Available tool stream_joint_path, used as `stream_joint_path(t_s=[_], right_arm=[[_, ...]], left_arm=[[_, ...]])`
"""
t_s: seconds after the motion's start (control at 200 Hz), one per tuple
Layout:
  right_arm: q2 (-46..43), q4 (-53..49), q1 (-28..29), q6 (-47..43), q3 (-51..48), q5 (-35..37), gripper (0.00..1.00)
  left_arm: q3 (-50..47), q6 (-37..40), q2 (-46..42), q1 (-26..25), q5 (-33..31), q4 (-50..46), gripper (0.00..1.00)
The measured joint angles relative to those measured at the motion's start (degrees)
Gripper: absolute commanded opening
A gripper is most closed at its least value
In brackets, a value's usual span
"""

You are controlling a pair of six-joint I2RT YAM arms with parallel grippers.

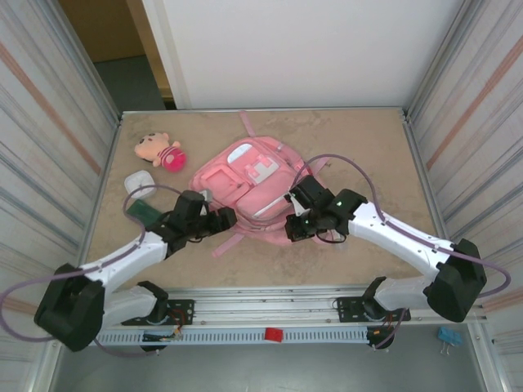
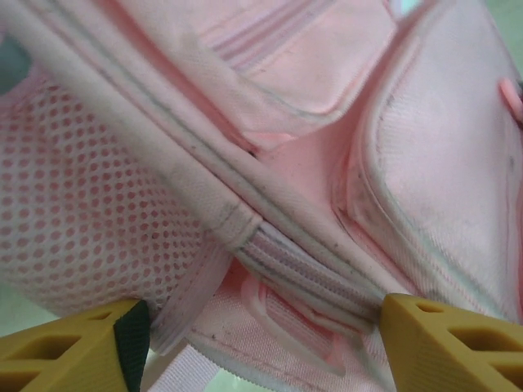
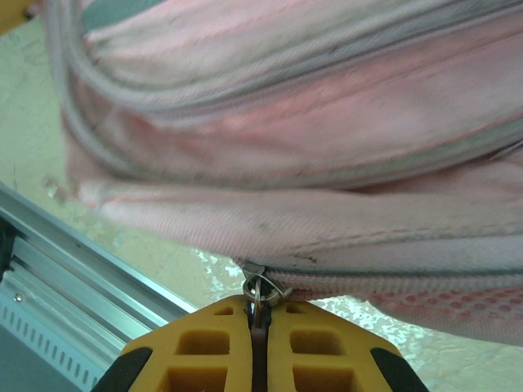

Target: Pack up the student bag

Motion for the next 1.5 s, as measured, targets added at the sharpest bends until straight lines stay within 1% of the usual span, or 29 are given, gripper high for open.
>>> stream_joint_path(t_s=[0.115, 0.215, 0.271, 0.336, 0.431, 0.536, 0.616, 0.701, 0.817, 0.892, 0.972, 1.117, 1.183, 1.263, 1.363, 1.448, 1.498], right_arm=[[1.2, 3.6, 3.1, 1.8, -0.2, 0.2, 0.00], [3.7, 8.0, 5.1, 3.2, -0.2, -0.1, 0.00], [5.5, 10.6, 5.6, 4.0, -0.1, -0.2, 0.00], [8.1, 13.3, 5.8, 4.8, 0.3, -0.7, 0.00], [11.8, 16.5, 5.9, 5.6, 1.7, -1.8, 0.00], [14.6, 18.7, 6.0, 6.0, 3.5, -2.7, 0.00], [15.6, 19.7, 6.0, 6.0, 4.4, -3.2, 0.00], [16.2, 20.0, 6.0, 6.0, 4.9, -4.0, 0.00], [16.9, 20.5, 6.0, 6.0, 5.3, -5.1, 0.00], [17.4, 20.9, 6.1, 6.0, 5.3, -5.8, 0.00], [17.7, 21.1, 6.3, 6.0, 5.3, -6.3, 0.00], [17.9, 21.2, 6.7, 6.0, 5.3, -6.6, 0.00], [17.9, 21.3, 6.7, 6.0, 5.3, -6.6, 0.00], [17.9, 21.3, 6.7, 6.0, 5.3, -6.6, 0.00], [17.9, 21.2, 6.7, 6.0, 5.3, -6.6, 0.00], [17.9, 21.2, 6.7, 6.0, 5.3, -6.6, 0.00], [17.8, 21.1, 6.7, 6.0, 5.3, -6.7, 0.00]], left_arm=[[5.0, 0.2, 8.8, 3.3, 0.7, 4.3, 0.75], [11.0, 0.5, 15.1, 6.3, 1.8, 6.1, 0.75], [13.9, 0.5, 17.1, 7.9, 2.9, 7.2, 0.76], [16.2, 0.4, 17.6, 9.6, 4.0, 8.0, 0.77], [17.4, 0.2, 15.0, 11.1, 4.6, 7.7, 0.78], [15.8, -1.6, 7.7, 11.3, 5.3, 4.3, 0.78], [10.9, -5.1, -1.0, 10.8, 5.9, 2.6, 0.76], [4.0, -10.1, -10.2, 9.0, 5.9, 1.1, 0.76], [-2.8, -17.2, -17.2, 5.1, 5.6, -0.7, 0.72], [-5.5, -21.1, -18.6, 3.1, 4.9, -0.6, 0.70], [-7.0, -23.9, -18.3, 2.0, 4.3, 0.3, 0.70], [-7.3, -26.4, -13.0, 1.6, 4.7, 4.9, 0.68], [-7.1, -27.1, -9.6, 1.1, 5.0, 7.4, 0.64], [-6.9, -27.6, -5.8, 0.1, 5.3, 10.6, 0.56], [-6.0, -28.3, -2.1, -0.7, 5.3, 14.3, 0.37], [-5.0, -28.3, -0.1, -0.8, 5.2, 16.1, 0.15], [-4.5, -27.3, 0.5, -0.8, 5.2, 15.9, 0.07]])
